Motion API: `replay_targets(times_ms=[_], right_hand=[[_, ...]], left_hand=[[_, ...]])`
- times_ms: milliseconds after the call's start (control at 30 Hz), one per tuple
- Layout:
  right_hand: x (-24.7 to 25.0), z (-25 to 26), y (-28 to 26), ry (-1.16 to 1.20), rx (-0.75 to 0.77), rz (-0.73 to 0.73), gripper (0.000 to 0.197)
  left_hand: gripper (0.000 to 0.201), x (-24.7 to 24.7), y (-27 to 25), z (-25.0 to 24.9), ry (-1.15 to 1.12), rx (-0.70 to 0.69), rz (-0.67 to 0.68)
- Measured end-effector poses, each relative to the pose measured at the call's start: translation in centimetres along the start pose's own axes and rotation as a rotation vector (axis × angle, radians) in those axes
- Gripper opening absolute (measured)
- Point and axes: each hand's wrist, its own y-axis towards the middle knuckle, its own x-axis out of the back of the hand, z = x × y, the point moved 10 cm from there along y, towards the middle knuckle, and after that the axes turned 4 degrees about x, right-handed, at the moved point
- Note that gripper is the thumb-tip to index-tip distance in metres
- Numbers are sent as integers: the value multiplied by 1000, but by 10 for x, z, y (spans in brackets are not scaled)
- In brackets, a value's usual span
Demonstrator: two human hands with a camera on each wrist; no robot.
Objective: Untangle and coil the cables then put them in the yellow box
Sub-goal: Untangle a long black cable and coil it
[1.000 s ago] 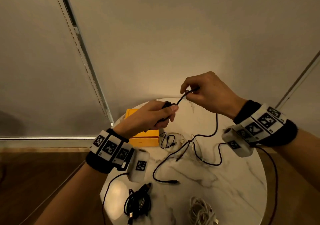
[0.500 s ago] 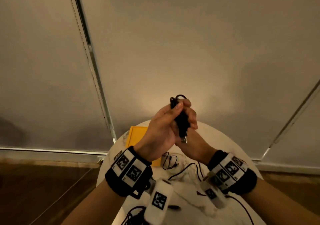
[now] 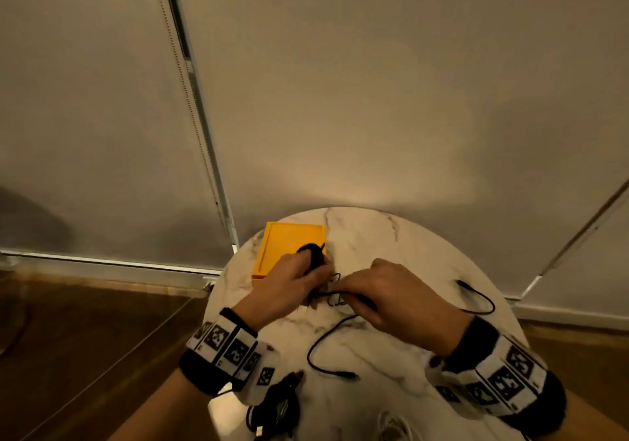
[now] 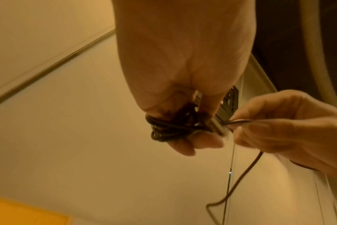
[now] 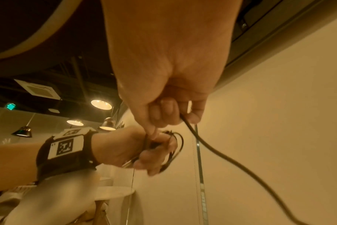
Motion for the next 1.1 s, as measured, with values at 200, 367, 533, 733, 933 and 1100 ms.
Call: replay_targets(times_ms=[200, 367, 533, 733, 933, 1100], right_hand=[[9, 23, -9, 47, 82, -130, 16], [23, 25, -16, 86, 83, -186, 12], [26, -14, -31, 451, -164, -255, 24], [-11, -28, -44, 1021, -392, -279, 26], [-39, -7, -38, 1305, -356, -287, 37], [-58, -13, -39, 1452, -559, -330, 63]], left_hand=[[48, -29, -43, -18, -120, -3, 141], [65, -53, -60, -34, -341, -2, 216], [28, -80, -74, -31, -596, 92, 436], [34, -98, -90, -43, -924, 131, 575], [32, -96, -97, -61, -1240, 110, 630], [35, -85, -95, -78, -1422, 58, 670]])
